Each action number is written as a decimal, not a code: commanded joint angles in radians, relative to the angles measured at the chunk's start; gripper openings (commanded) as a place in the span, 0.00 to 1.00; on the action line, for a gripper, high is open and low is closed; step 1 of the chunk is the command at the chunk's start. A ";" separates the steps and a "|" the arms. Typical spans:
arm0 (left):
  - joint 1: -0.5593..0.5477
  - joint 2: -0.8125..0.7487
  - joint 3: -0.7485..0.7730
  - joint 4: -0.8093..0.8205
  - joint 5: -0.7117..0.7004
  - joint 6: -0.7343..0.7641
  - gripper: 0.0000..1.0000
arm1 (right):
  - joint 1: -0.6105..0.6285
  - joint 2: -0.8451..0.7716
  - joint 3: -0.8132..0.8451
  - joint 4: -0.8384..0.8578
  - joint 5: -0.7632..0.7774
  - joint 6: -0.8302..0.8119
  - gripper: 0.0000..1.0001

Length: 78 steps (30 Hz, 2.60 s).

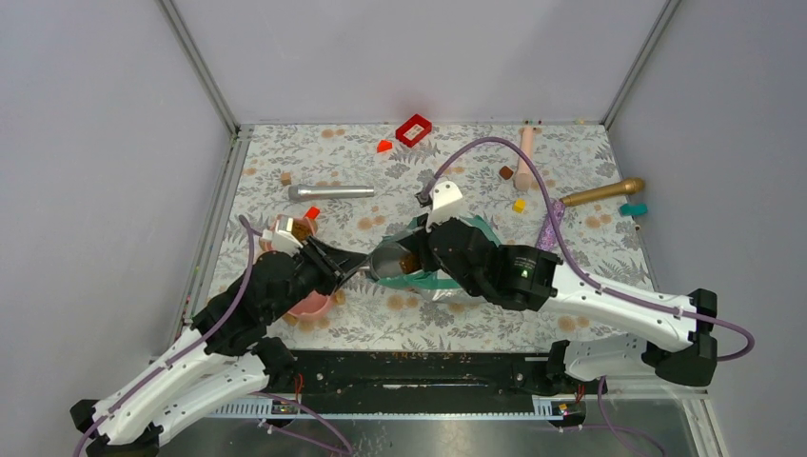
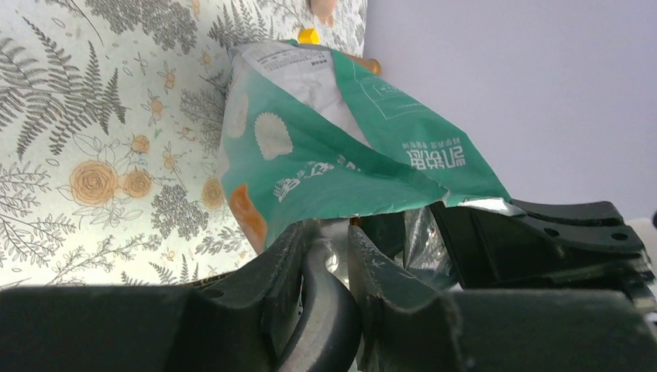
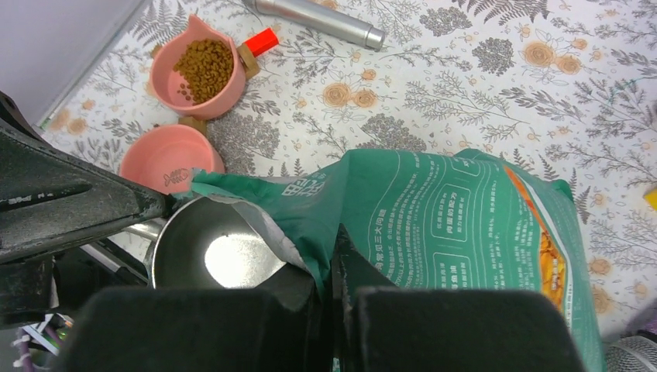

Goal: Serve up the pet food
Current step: Collect the pet food from the pet food bag.

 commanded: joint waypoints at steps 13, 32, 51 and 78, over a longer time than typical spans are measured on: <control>0.004 0.204 0.238 0.269 0.068 0.079 0.00 | -0.022 0.209 0.459 -0.271 0.112 -0.139 0.00; 0.003 -0.094 0.077 0.067 -0.067 -0.076 0.00 | -0.071 0.124 0.412 -0.279 0.050 -0.146 0.00; -0.017 0.251 0.134 0.453 -0.040 -0.132 0.00 | -0.070 0.143 0.377 -0.295 -0.056 -0.105 0.00; -0.038 -0.011 0.008 0.262 -0.200 -0.277 0.00 | -0.104 0.042 0.344 -0.349 0.042 -0.121 0.00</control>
